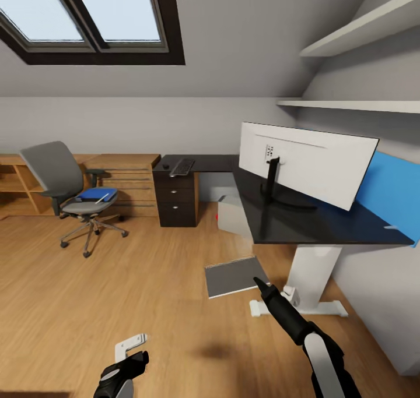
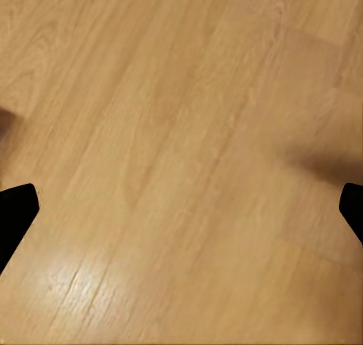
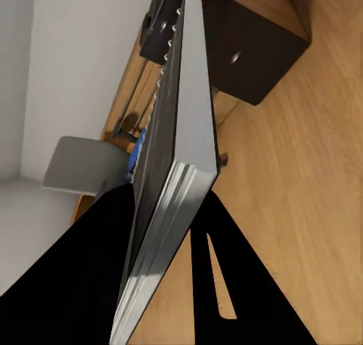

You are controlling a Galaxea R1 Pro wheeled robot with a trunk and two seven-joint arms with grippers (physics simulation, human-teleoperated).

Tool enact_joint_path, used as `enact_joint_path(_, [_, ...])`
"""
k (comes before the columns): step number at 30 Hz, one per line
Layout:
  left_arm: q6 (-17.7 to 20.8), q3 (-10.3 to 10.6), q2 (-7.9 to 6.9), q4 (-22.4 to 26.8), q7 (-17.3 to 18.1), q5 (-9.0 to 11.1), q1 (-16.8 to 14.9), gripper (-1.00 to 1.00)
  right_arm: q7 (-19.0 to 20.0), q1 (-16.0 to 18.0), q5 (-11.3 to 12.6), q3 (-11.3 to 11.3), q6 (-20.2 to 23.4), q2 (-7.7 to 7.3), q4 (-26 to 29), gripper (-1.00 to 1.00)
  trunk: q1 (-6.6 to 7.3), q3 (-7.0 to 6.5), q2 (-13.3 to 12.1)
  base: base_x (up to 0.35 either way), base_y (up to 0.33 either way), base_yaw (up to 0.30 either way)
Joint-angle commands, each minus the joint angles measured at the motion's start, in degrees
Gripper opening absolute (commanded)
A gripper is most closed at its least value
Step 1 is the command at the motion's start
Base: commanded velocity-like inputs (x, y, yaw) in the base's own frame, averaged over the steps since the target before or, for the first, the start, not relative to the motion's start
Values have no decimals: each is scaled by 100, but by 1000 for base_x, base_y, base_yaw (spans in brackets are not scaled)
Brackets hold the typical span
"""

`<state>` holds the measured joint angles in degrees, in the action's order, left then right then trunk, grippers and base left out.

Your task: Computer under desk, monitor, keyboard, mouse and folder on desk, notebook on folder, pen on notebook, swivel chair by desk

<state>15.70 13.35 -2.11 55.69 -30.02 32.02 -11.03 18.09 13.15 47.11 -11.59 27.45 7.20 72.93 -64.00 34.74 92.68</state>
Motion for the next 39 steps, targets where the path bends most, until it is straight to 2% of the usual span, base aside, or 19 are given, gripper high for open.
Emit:
enact_joint_path(1, [12, 27, -9, 8, -47, 40, -4, 100, 14, 4, 42, -21, 57, 18, 4, -100, -1, 6, 3, 145, 314, 0])
enact_joint_path(4, [14, 27, -9, 5, -47, 41, -4, 100, 17, 5, 48, -20, 58, 19, 3, -100, -1, 2, 3, 182, 297, 0])
enact_joint_path(6, [17, 34, -3, -2, -52, 41, -4, 100, 19, 4, 159, -19, 52, 26, 2, -100, -1, 1, 3, 189, 114, 0])
enact_joint_path(17, [12, 60, -1, -31, -63, 34, -4, 100, 14, 3, 180, -27, -26, 27, 2, -100, -1, -47, 3, 75, 24, 105])
enact_joint_path(29, [12, 134, 0, -32, -68, 33, -4, 100, 15, 3, 184, -27, -81, 19, 2, -100, -1, -118, 3, 296, 1, 150])
enact_joint_path(39, [12, 141, 0, -33, -71, 33, -4, 100, 19, 5, 185, -28, -82, 2, 2, -100, 219, -305, -398, 325, 0, 20])
